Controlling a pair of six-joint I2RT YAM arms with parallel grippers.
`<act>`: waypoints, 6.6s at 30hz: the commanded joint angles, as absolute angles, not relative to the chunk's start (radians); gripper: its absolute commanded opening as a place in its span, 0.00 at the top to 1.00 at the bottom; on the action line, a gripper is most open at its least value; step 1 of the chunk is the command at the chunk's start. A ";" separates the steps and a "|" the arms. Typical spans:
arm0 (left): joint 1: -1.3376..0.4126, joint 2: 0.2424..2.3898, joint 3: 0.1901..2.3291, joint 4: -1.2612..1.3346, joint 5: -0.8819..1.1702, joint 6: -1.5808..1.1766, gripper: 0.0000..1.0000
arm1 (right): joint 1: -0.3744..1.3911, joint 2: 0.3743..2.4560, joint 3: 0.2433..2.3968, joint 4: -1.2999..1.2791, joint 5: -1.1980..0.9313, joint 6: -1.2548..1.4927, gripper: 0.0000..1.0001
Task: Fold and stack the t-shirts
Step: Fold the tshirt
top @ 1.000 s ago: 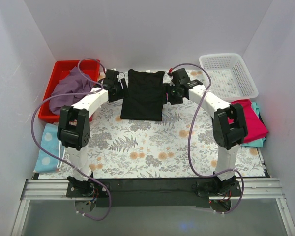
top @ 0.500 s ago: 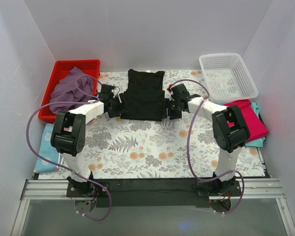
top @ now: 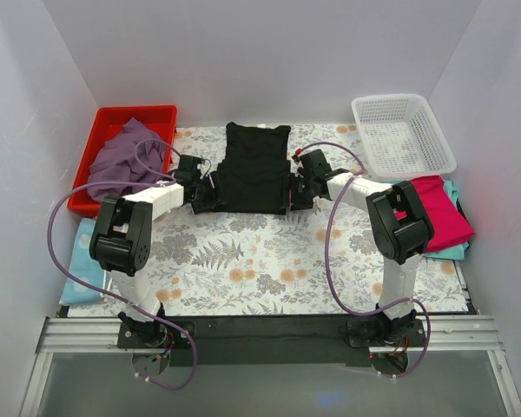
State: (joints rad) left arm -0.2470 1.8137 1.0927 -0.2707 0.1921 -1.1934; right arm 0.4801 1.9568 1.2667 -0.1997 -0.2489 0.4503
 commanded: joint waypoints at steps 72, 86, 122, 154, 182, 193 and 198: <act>-0.339 1.623 1.400 -0.617 -0.153 -1.350 1.00 | 0.480 1.854 1.635 -0.574 -0.123 0.264 0.99; -0.299 2.097 1.745 -0.600 -0.215 -1.319 0.67 | 0.408 2.269 2.048 -0.577 -0.150 0.281 0.78; -0.341 2.132 1.762 -0.583 -0.031 -1.282 0.63 | 0.457 2.281 1.960 -0.506 -0.198 0.345 0.56; -0.195 2.270 2.016 -0.627 -0.167 -1.180 0.54 | 0.336 2.316 2.031 -0.439 -0.164 0.399 0.55; -0.138 2.042 1.603 -0.661 -0.032 -1.325 0.46 | 0.360 2.367 1.813 -0.419 -0.428 0.275 0.25; -0.146 2.169 1.631 -0.752 -0.002 -1.379 0.51 | 0.377 2.442 1.818 -0.416 -0.463 0.304 0.29; -0.169 2.174 1.612 -0.758 0.054 -1.367 0.52 | 0.380 2.460 1.816 -0.414 -0.488 0.313 0.29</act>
